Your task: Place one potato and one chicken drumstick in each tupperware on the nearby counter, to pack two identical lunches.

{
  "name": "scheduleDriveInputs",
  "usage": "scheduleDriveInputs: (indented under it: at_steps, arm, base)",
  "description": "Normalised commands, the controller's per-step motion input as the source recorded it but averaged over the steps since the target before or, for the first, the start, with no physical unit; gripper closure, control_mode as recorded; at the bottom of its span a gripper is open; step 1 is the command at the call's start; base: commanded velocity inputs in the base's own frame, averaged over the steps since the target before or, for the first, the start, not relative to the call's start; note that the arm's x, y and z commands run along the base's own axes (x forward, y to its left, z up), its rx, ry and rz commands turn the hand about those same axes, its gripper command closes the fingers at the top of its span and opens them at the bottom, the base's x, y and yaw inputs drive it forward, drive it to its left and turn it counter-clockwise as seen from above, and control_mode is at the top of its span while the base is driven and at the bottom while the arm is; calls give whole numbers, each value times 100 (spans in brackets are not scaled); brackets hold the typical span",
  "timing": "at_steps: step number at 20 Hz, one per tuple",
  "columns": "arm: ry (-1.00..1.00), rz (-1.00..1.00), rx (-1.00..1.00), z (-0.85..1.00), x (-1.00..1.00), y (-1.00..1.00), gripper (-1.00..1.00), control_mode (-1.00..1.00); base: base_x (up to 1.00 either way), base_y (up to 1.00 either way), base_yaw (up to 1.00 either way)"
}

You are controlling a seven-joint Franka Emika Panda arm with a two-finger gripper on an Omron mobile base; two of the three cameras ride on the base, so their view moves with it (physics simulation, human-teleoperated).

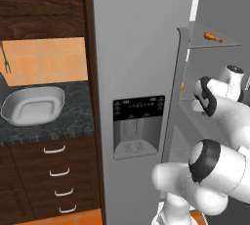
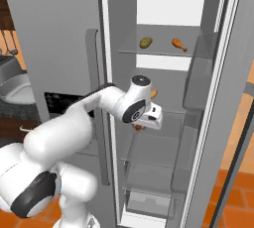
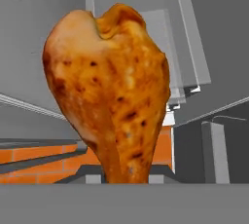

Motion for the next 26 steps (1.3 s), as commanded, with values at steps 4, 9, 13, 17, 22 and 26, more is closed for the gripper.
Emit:
scheduleDriveInputs:
  at_steps: [4, 9, 13, 17, 22, 26]
  arm:
    - [1, -15, 0, 0, -100, 67, 100, -100]
    - [-1, -8, -1, 5, -95, 32, 100, -100]
    - [-3, 1, -14, 37, -47, 44, 100, -100]
    - [0, 9, -21, 54, -2, 75, 100, -100]
    - [1, 4, -12, 41, -29, 39, 100, 100]
    - [0, 0, 0, 0, 0, 0, 100, 100]
  base:
    - [0, 0, 0]
    - [0, 0, 0]
    - [0, 0, 0]
    - [0, 0, 0]
    - [-9, 10, 1]
    - [-49, 70, 5]
